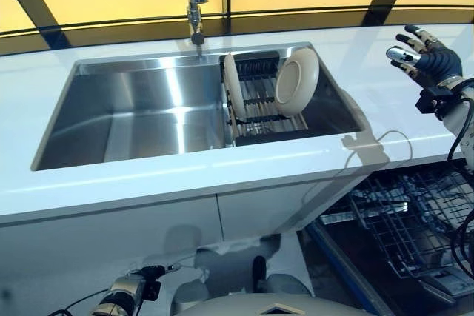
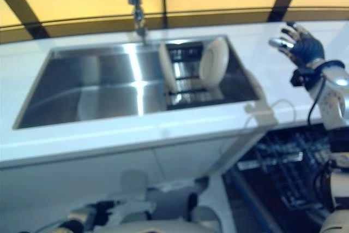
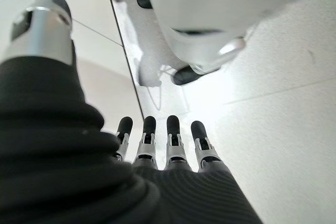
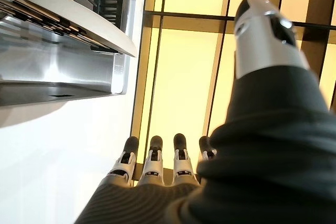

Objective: Take plates into dishwasher

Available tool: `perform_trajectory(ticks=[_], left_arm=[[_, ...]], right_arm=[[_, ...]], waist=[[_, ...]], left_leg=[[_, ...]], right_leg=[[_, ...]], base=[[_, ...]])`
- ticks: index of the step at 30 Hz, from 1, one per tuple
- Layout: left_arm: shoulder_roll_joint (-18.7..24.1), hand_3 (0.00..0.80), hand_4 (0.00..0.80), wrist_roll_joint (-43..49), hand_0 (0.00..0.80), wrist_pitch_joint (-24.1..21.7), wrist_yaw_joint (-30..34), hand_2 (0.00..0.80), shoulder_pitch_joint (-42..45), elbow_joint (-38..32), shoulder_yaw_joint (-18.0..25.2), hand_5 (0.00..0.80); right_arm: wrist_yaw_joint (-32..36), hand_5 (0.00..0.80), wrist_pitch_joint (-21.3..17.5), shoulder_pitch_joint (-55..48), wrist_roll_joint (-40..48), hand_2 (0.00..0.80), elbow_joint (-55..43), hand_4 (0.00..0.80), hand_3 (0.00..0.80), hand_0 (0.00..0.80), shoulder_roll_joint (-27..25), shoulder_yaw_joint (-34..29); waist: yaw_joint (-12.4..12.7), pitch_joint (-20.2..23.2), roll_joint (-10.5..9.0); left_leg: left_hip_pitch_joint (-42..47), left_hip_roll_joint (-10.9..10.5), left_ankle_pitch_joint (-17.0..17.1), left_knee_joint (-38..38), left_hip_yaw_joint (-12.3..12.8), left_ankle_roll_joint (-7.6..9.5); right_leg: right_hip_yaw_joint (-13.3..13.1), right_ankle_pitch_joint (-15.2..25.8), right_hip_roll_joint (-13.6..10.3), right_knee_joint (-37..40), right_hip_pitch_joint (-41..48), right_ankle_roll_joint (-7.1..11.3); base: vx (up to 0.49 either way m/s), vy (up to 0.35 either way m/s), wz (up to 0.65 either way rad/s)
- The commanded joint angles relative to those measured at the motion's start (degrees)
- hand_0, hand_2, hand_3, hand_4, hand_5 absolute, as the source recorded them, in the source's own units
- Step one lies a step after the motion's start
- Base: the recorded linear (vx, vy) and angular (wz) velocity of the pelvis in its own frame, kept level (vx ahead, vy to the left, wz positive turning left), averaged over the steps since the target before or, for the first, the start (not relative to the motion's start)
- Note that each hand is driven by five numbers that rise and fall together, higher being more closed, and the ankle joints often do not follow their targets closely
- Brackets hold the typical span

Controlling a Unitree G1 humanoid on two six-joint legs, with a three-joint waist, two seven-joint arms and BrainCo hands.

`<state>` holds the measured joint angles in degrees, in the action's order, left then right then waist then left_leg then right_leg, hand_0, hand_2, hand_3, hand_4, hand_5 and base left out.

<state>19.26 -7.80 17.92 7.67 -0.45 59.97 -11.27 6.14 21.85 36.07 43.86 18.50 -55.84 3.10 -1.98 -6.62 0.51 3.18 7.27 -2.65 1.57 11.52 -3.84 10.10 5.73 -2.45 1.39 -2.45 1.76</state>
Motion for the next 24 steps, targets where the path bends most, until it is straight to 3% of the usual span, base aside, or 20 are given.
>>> perform_trajectory(ticks=[1,13,24], left_arm=[[2.41,0.000,0.000,-1.45,0.000,-1.19,-1.00,0.000,-1.37,2.33,-2.76,0.000],[2.89,0.000,0.000,-1.48,0.000,-0.64,-0.24,0.000,-1.87,3.22,-3.46,0.000],[3.39,0.000,0.000,-1.25,0.000,0.29,-0.32,0.000,-2.12,3.19,-4.12,0.000]], right_arm=[[2.26,0.000,-0.51,5.83,-1.67,0.000,3.48,0.000,0.000,0.000,-1.63,1.03],[3.37,0.000,4.17,13.26,-2.67,0.000,7.40,0.000,0.000,0.000,1.62,9.41],[4.54,0.000,8.07,16.69,-1.92,0.000,11.71,0.000,0.000,0.000,4.69,13.01]], waist=[[-0.19,3.86,-2.57],[1.49,5.22,-3.26],[2.62,5.54,-3.18]], left_leg=[[0.01,-2.52,3.07,-2.78,0.02,-0.63],[1.03,-3.32,2.35,-4.30,0.42,0.54],[1.17,-3.26,2.25,-4.53,0.38,0.55]], right_leg=[[1.51,-6.46,-3.09,-1.57,6.81,3.93],[2.29,-6.53,-3.27,-0.75,6.79,4.23],[2.53,-6.61,-3.37,-0.29,7.37,4.51]], base=[[0.042,0.040,0.03],[0.013,0.006,0.00],[0.014,-0.007,0.02]])
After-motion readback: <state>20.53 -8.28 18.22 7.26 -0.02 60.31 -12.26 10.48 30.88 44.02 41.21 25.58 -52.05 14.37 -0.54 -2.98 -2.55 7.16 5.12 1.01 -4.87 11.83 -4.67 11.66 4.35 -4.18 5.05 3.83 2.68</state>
